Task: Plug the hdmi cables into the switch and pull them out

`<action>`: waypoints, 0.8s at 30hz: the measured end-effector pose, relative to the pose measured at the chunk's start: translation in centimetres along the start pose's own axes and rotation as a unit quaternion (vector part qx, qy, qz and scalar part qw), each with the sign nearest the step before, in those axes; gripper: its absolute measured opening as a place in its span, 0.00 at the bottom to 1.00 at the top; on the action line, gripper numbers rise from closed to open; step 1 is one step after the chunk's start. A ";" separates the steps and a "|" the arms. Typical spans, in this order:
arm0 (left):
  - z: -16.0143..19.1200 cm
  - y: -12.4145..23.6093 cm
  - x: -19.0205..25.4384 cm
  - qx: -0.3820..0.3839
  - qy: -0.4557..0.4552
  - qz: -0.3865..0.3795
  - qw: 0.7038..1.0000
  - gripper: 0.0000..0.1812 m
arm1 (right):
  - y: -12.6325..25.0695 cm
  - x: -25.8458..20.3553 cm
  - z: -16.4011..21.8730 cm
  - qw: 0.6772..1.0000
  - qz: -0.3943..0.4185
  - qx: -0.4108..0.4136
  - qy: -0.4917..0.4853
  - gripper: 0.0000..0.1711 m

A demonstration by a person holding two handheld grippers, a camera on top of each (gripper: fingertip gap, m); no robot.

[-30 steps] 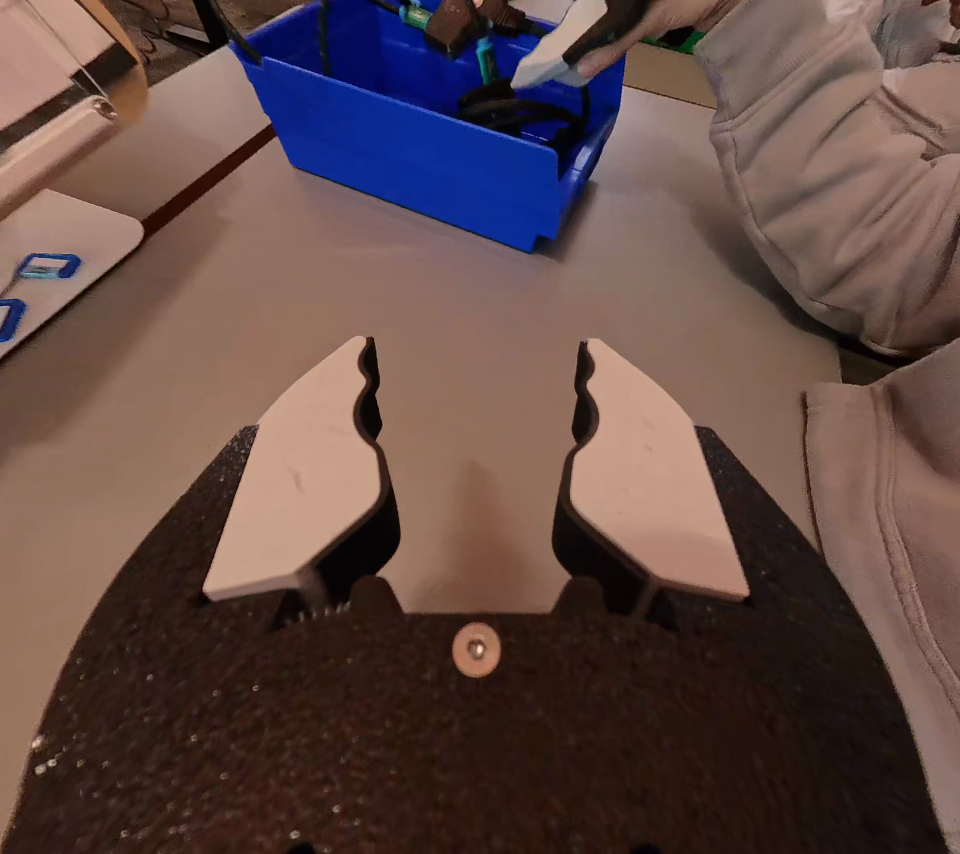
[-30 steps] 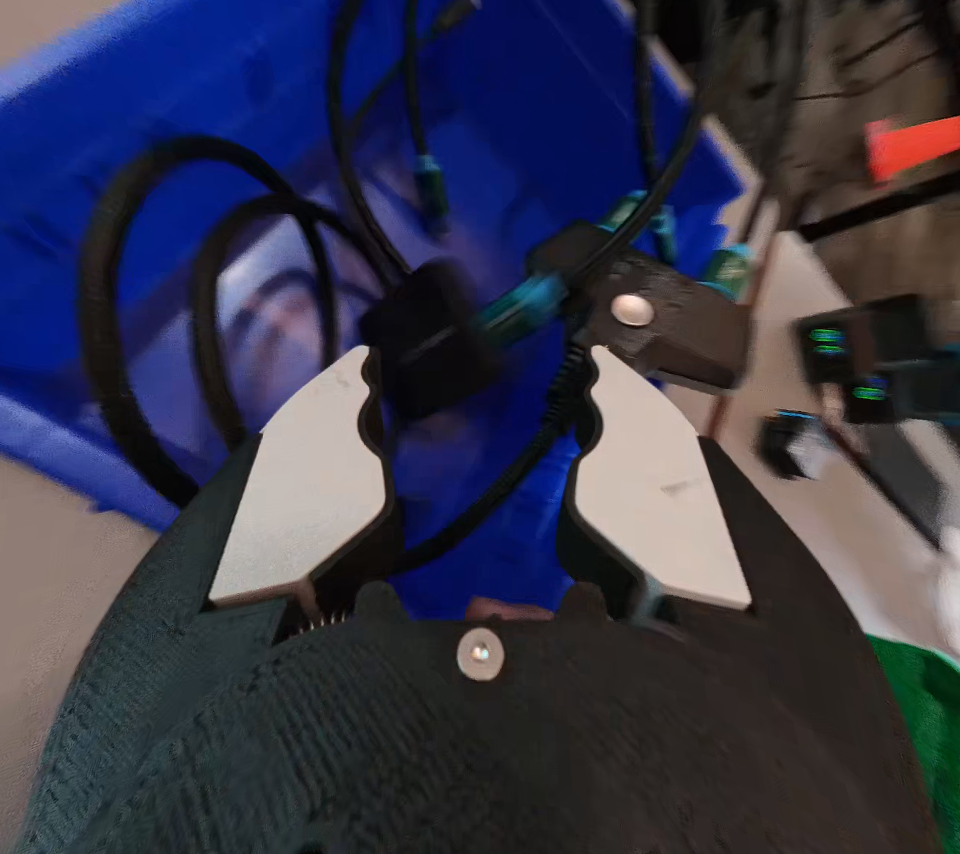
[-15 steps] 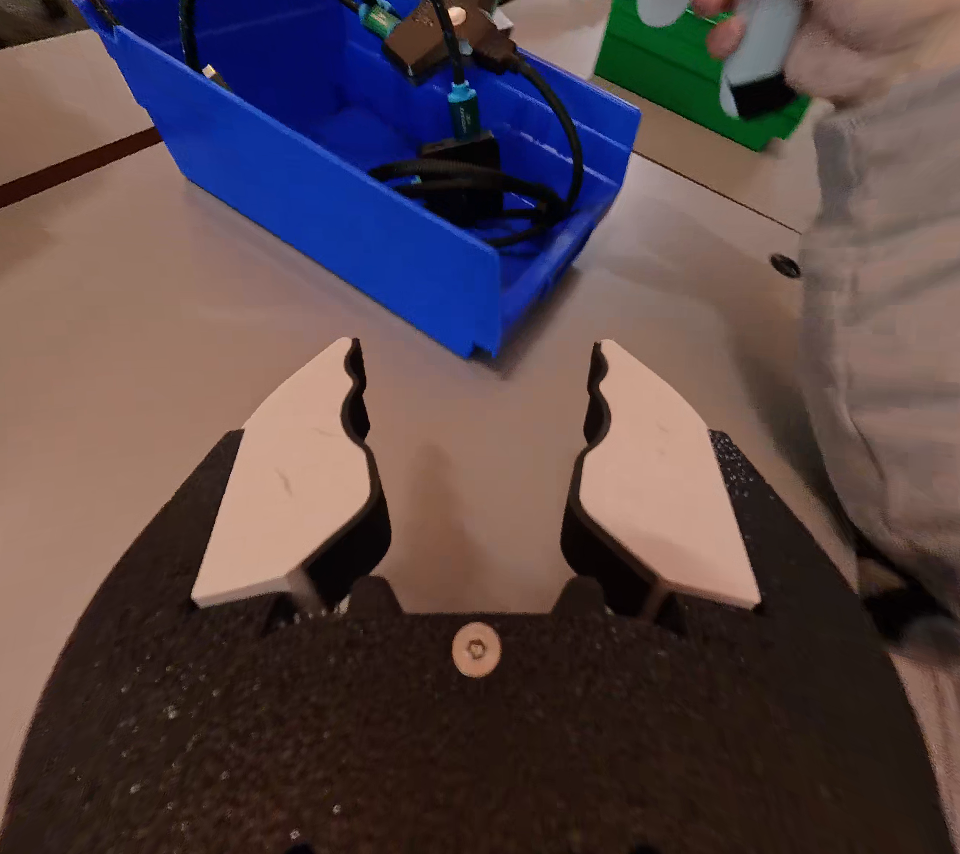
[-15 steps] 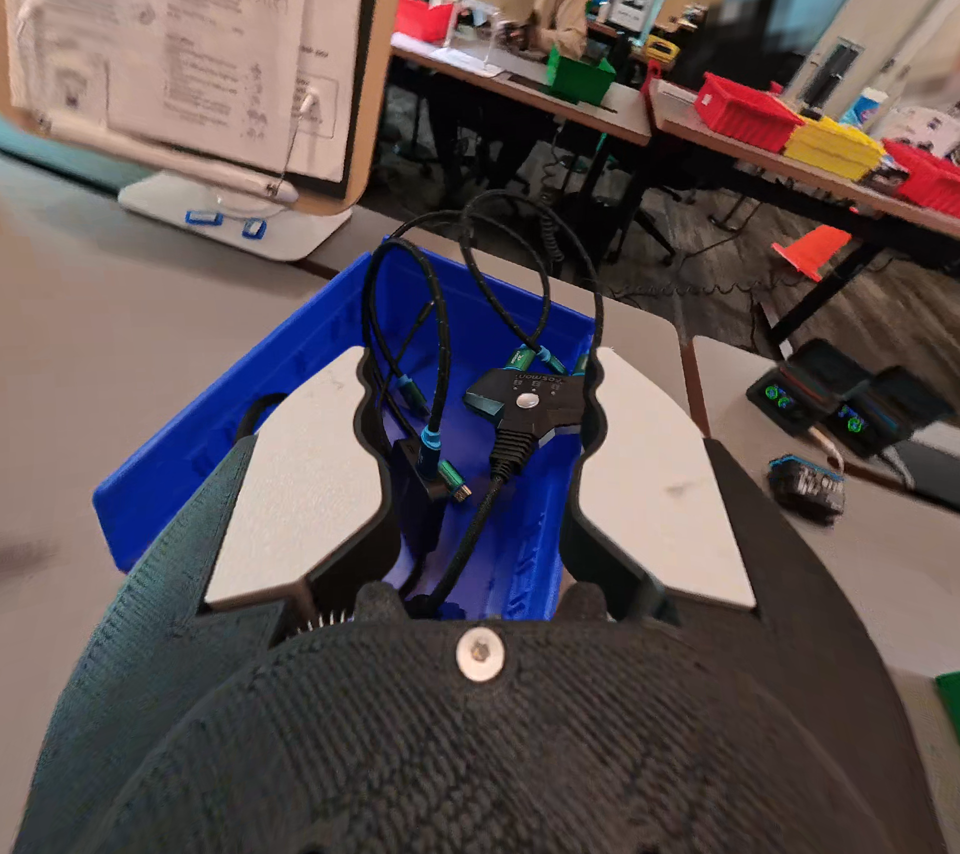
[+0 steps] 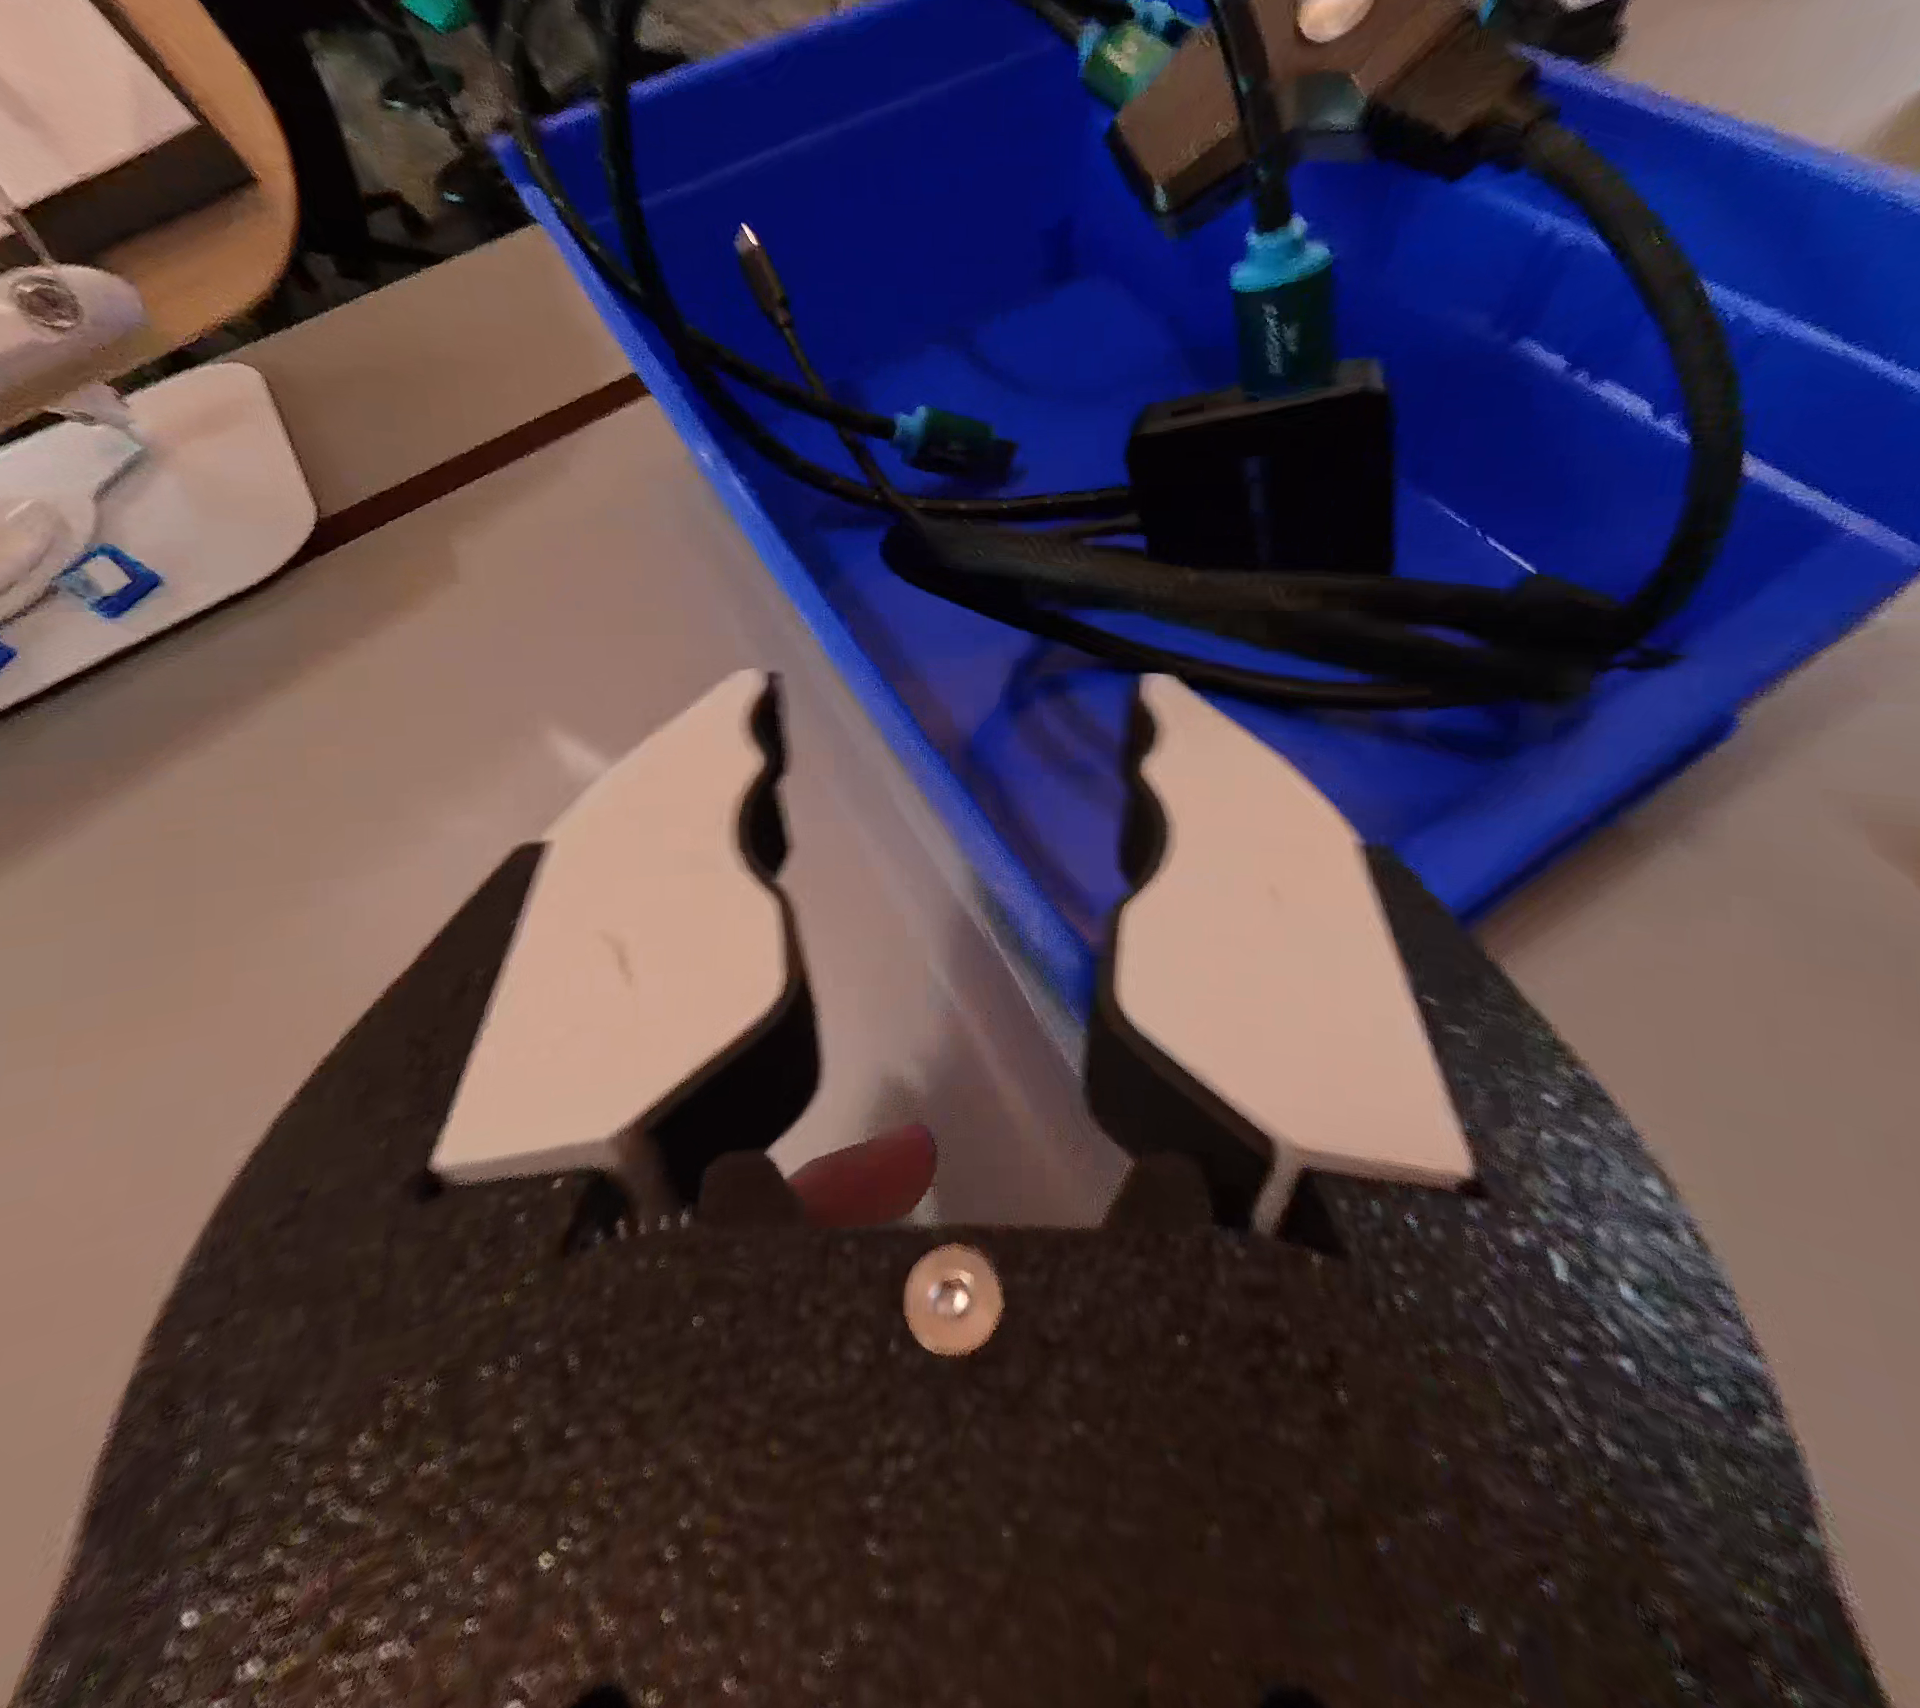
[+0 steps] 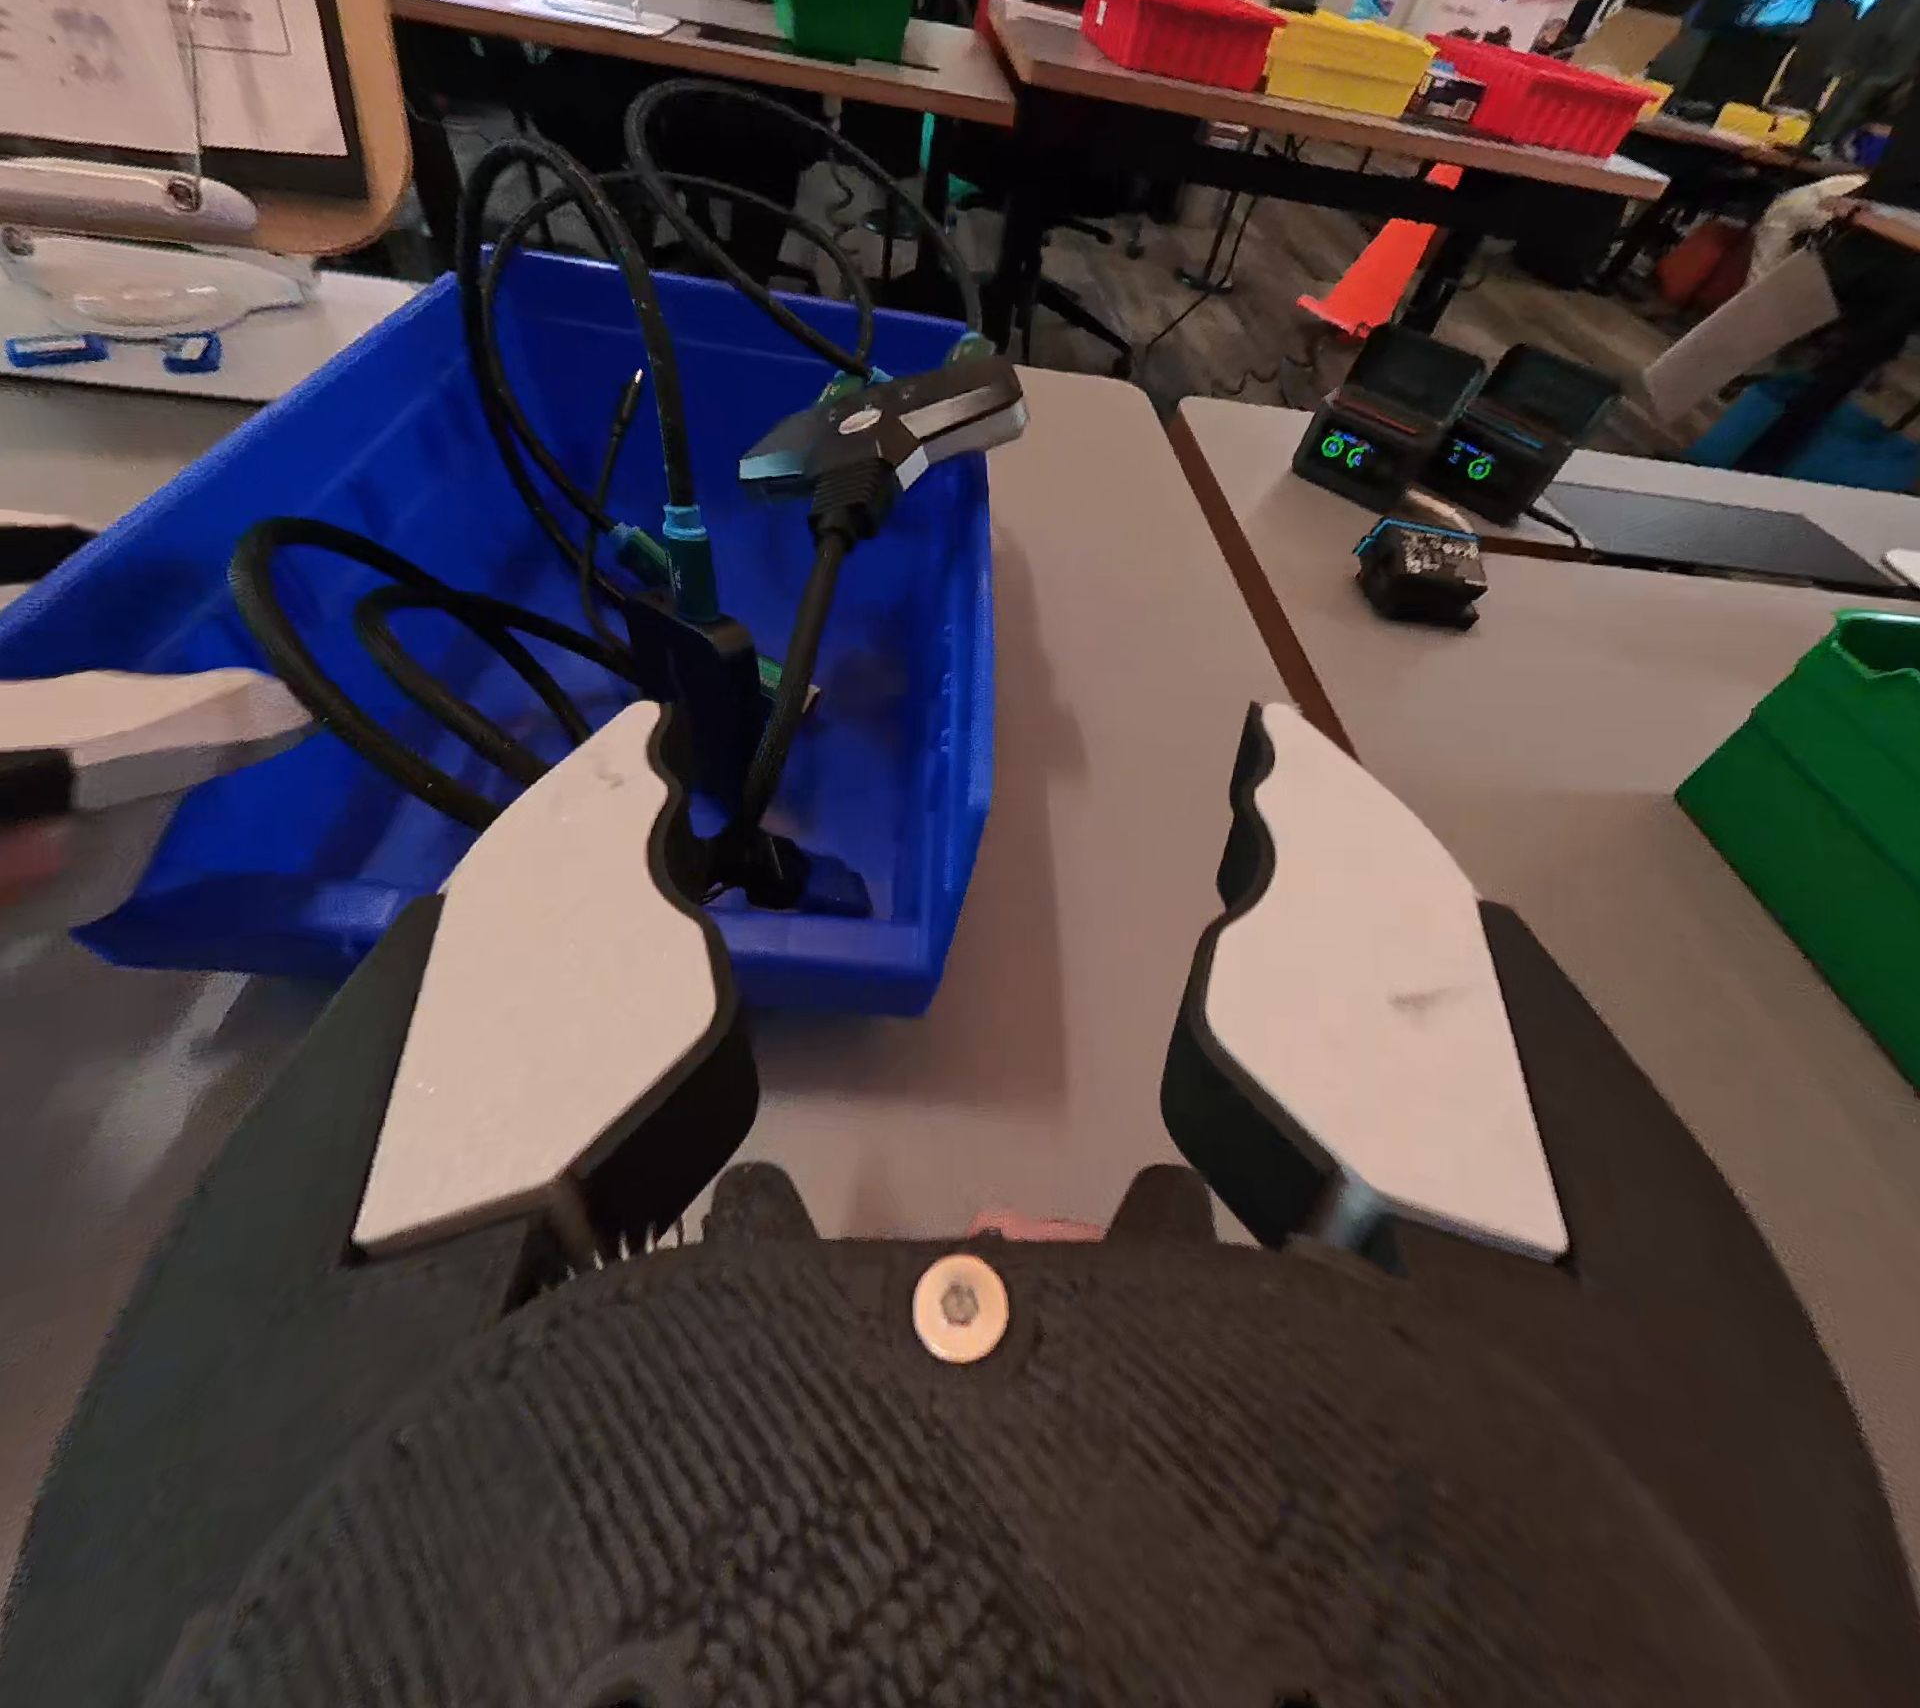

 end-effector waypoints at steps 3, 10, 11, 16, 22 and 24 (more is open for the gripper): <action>-0.3 -0.7 -0.7 0.000 -0.016 -0.008 1.000 0.19 | 0.4 0.0 -0.6 1.000 -0.012 0.013 -0.005 0.60; 2.5 3.4 -9.0 0.003 0.014 0.003 1.000 0.02 | 1.9 -4.0 -2.6 0.988 -0.134 0.068 0.023 0.59; 3.4 4.9 -10.1 0.004 0.008 0.008 1.000 0.02 | 2.3 -5.3 -3.1 0.984 -0.161 0.078 0.028 0.59; 8.1 13.6 -15.0 -0.001 0.013 -0.014 1.000 0.02 | 4.7 -14.3 -6.4 0.936 -0.320 0.124 0.079 0.59; 13.1 22.2 -18.5 0.021 0.073 -0.079 0.994 0.02 | 3.5 -28.8 -13.9 0.816 -0.568 0.072 0.087 0.62; 14.0 23.8 -19.0 0.026 0.074 -0.097 0.992 0.02 | 1.7 -34.0 -17.5 0.804 -0.593 0.035 0.021 0.62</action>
Point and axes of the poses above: each gripper's, where its closed fingertips meet, y back along the fingers, z out of its underside, x = y × z across the jaws, the point moved 9 cm from there along y, back along the fingers, and after that the axes turned 1 degree about y, right-handed, at the moved point
